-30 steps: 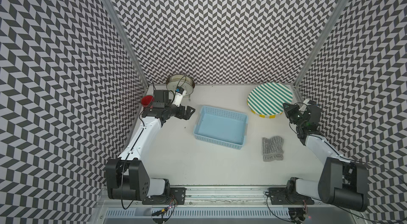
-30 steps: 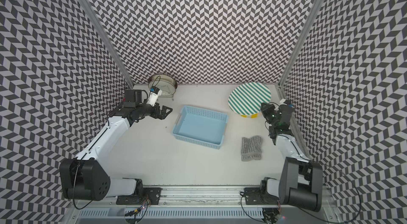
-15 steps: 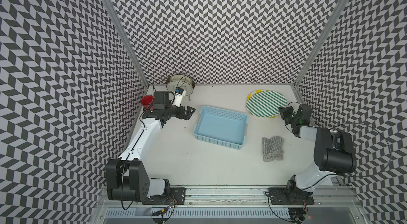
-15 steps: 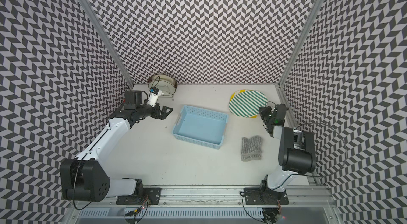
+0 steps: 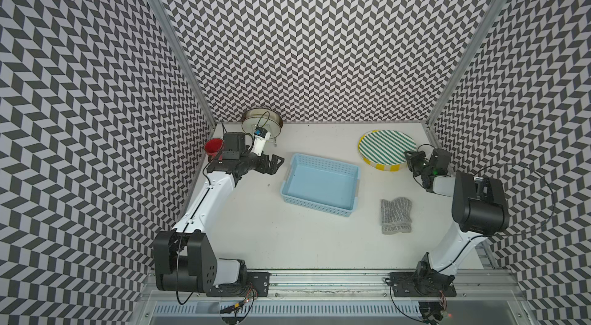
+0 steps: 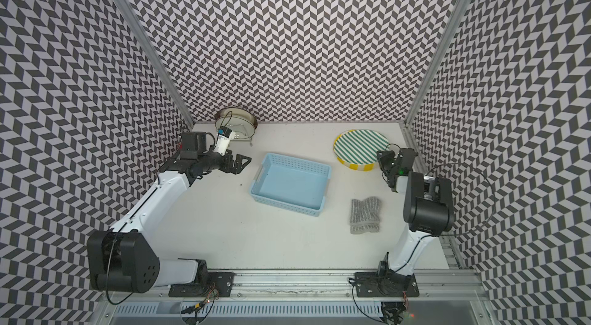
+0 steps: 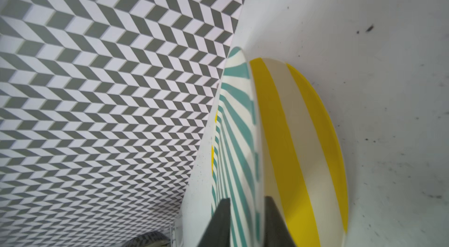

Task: Wipe the wet plate dry
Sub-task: Place the plate on the plate, then reset both arms

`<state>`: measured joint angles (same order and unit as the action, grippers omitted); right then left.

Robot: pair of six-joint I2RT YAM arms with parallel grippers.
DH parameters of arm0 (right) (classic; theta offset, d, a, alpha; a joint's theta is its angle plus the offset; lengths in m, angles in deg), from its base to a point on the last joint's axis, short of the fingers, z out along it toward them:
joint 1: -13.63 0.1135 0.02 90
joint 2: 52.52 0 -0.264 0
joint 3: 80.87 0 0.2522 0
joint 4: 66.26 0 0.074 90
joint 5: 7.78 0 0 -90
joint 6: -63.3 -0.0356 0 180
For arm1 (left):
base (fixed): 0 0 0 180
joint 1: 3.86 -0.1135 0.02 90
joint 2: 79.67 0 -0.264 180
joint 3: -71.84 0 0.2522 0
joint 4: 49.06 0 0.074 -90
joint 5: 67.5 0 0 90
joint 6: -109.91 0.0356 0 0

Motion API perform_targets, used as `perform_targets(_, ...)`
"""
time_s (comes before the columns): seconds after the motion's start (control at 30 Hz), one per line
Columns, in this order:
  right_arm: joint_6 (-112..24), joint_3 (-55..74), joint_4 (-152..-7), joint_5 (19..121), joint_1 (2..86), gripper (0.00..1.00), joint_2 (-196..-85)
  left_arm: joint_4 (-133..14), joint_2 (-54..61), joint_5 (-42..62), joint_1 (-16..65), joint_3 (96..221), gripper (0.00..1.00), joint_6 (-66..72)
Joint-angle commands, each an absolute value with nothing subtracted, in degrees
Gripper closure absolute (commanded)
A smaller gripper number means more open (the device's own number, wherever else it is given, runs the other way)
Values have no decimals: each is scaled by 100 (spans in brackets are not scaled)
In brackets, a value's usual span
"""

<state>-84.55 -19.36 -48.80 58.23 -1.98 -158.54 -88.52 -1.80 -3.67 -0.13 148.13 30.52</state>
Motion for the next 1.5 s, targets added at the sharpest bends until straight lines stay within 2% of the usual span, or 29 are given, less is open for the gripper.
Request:
perform_targets(0.0,-8275,-1841,-4804,5822,-256,61,-15950,-8699,-324,-457,-34,14773,0,3028)
perform_targets(0.4,-7776,-1758,-6271,6342,-314,23,-15489,-8727,-319,-429,-34,14811,0,3036)
perform_targets(0.57,-7437,-1740,-7029,6725,-308,17,-15018,-8666,-292,-210,-34,14836,0,3022)
perform_targets(0.8,-6922,-2358,-7133,6645,-232,19,-13566,-8008,-285,573,-79,14573,0,2793)
perform_targets(0.9,-6496,-2742,-6935,6714,66,19,-12580,-7202,-324,1013,-148,14098,0,2539)
perform_targets(1.1,-5582,-3354,-6820,7395,826,19,-11058,-4298,-418,1315,-316,12389,0,2403)
perform_targets(1.4,-4828,-3800,-6771,8720,932,11,-10499,-678,-83,1779,-359,10303,0,2404)
perform_targets(1.47,-4635,-3909,-6566,8955,1034,2,-10490,316,102,1904,-359,9897,0,2274)
